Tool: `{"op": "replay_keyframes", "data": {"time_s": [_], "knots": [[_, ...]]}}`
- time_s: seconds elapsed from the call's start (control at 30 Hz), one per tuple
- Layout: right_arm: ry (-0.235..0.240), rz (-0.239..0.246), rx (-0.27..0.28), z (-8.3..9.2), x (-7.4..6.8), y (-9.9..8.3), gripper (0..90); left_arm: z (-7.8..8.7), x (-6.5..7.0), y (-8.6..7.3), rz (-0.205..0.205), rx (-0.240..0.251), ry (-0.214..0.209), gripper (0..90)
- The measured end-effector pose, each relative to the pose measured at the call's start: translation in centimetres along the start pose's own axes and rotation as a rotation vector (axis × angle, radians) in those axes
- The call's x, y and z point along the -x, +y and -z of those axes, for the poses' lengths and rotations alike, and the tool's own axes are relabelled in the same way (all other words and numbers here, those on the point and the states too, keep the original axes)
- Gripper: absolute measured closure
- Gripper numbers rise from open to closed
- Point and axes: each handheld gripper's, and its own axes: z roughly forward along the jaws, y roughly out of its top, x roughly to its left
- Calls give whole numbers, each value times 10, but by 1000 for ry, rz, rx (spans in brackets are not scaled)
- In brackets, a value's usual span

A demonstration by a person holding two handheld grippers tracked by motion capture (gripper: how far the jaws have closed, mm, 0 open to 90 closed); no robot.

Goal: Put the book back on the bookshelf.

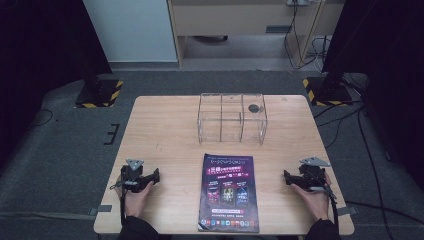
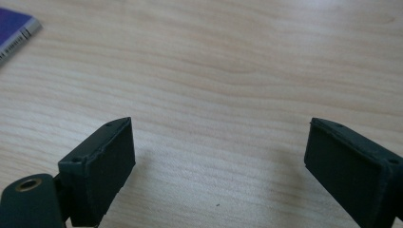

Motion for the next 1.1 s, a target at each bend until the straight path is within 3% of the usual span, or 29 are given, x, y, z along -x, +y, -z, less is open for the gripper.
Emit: {"op": "replay_keyframes", "data": {"time_s": [0.1,0.37,0.7,1.1], "knots": [[17,-9,36,5,-1,3,103,9,2,2,25,43,-38,231],[56,-24,71,14,-5,7,105,28,15,6,19,131,-95,304],[93,-17,127,25,-14,19,114,35,45,10,-12,153,-193,324],[121,16,179,35,-28,32,115,38,63,11,-16,160,-272,325]]}}
